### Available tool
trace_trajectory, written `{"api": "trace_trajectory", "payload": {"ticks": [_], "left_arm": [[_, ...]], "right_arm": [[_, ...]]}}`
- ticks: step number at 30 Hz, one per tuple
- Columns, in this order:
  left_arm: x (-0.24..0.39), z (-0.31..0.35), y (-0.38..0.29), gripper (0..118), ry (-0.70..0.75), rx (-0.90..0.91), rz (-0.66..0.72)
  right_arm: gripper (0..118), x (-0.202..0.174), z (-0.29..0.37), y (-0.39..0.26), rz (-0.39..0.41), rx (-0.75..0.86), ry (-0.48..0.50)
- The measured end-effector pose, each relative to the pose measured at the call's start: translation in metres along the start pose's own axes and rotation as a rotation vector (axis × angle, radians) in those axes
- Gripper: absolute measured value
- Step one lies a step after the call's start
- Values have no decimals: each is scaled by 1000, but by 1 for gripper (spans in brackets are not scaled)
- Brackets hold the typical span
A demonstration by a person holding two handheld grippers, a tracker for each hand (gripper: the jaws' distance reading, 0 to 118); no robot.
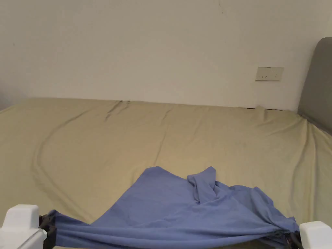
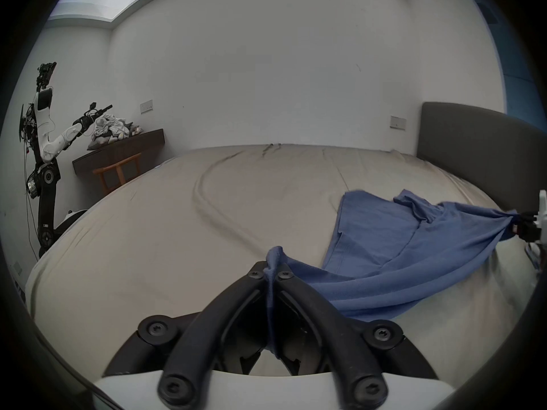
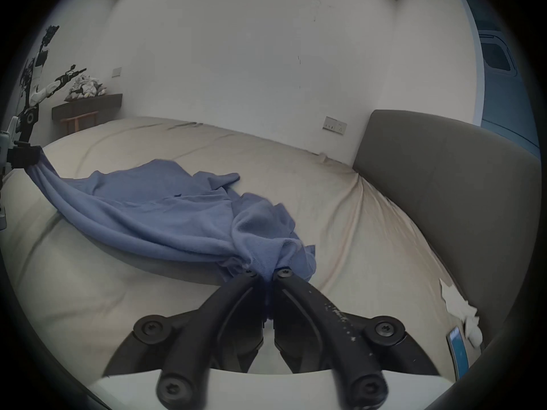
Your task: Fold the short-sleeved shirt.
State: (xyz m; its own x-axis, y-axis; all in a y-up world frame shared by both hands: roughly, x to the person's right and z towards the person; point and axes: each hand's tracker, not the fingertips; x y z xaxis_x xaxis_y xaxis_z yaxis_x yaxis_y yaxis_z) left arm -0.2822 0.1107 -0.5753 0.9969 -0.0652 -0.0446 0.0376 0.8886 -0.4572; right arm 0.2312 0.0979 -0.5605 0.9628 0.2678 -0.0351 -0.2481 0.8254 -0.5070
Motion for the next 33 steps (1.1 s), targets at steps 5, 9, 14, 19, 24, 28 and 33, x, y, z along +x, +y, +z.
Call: {"api": "trace_trajectory", "payload": {"ticks": [5,9,14,19,24,28,33], "left_arm": [[-14,59,-34,1,-38,-77,-45],[-27,89,-53,1,-48,-124,-71],[-40,100,-66,1,-60,-179,-80],[-46,98,-73,62,-44,-182,-41],[-53,138,-50,117,11,14,64],[-37,187,-32,114,38,163,88],[-9,224,-33,0,85,237,129]], "right_arm": [[8,-14,63,-30,79,-72,69],[8,-31,103,-49,75,-105,96],[8,-42,112,-68,33,-161,94],[26,-42,107,-77,8,-203,84],[96,-29,140,-58,-151,-56,120],[101,-31,174,-33,-157,173,54],[3,-49,194,-14,-156,343,17]]}}
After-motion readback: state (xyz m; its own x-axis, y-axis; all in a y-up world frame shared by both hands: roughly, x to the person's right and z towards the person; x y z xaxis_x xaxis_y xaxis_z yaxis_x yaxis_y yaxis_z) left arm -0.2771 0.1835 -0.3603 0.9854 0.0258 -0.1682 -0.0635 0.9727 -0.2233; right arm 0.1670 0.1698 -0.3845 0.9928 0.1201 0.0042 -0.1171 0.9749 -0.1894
